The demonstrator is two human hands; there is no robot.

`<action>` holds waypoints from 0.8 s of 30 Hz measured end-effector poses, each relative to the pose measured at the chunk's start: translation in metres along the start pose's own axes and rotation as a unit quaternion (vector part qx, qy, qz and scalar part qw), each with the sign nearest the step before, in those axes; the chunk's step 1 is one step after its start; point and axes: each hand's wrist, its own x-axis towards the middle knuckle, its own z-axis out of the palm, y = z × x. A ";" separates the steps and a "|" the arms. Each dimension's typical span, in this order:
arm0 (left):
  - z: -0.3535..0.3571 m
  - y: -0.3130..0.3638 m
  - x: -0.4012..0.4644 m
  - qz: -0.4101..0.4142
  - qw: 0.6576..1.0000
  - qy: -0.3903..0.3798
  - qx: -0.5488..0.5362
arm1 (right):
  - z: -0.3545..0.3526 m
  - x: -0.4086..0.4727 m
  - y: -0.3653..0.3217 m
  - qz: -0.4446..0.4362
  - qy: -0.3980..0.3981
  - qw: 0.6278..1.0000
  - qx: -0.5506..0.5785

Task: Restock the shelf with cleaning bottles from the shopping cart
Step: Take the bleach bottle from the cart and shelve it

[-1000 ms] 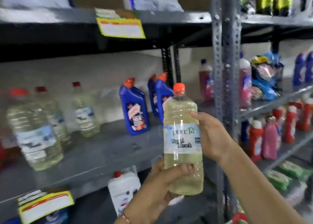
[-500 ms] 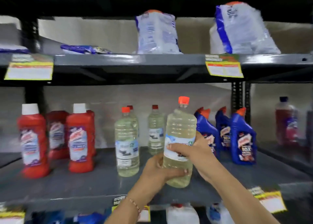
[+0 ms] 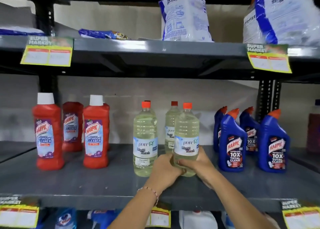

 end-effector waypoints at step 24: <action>-0.062 -0.074 0.024 -0.078 0.990 0.067 -0.099 | 0.015 -0.010 -0.005 -0.010 -0.013 0.980 -0.198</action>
